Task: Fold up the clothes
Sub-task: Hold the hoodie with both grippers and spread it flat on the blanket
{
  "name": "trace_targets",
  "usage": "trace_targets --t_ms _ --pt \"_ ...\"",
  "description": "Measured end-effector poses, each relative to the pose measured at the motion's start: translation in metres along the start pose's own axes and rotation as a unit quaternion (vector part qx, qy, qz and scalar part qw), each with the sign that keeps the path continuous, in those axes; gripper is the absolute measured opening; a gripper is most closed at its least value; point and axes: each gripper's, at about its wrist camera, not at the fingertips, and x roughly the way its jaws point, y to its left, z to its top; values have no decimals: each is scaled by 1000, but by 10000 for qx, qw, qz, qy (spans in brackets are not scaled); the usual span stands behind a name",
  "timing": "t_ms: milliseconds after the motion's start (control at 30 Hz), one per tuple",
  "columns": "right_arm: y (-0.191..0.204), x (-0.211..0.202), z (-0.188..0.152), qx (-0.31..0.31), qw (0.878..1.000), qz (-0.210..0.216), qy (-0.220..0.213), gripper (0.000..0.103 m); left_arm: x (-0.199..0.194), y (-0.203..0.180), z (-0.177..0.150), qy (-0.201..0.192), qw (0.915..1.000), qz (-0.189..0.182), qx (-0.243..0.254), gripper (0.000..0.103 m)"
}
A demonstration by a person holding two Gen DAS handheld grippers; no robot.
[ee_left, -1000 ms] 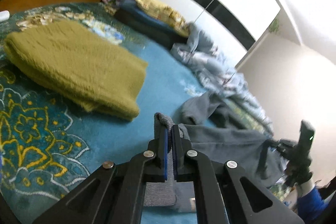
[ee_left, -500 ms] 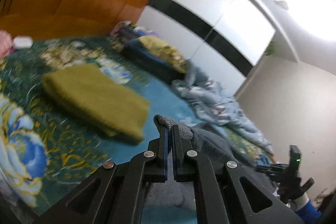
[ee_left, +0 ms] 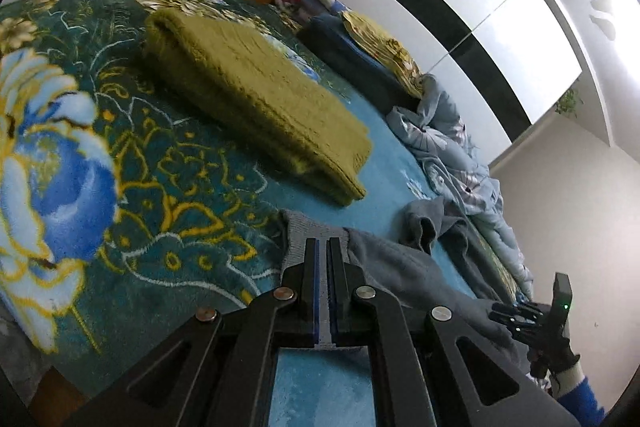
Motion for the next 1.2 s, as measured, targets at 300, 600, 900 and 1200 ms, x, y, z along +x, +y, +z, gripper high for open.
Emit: trace_targets --t_ms 300,600,900,1200 --pt "10 19 2 -342 9993 83 143 9 15 -2 3 256 9994 79 199 3" --pt "-5 -28 7 200 9968 -112 -759 6 28 1 13 374 9985 285 268 18" --pt "-3 -42 9 313 9955 -209 -870 6 51 -3 14 546 9968 367 443 32" --pt "-4 -89 0 593 9893 -229 -1311 6 -7 -51 9 -269 9972 -357 598 1"
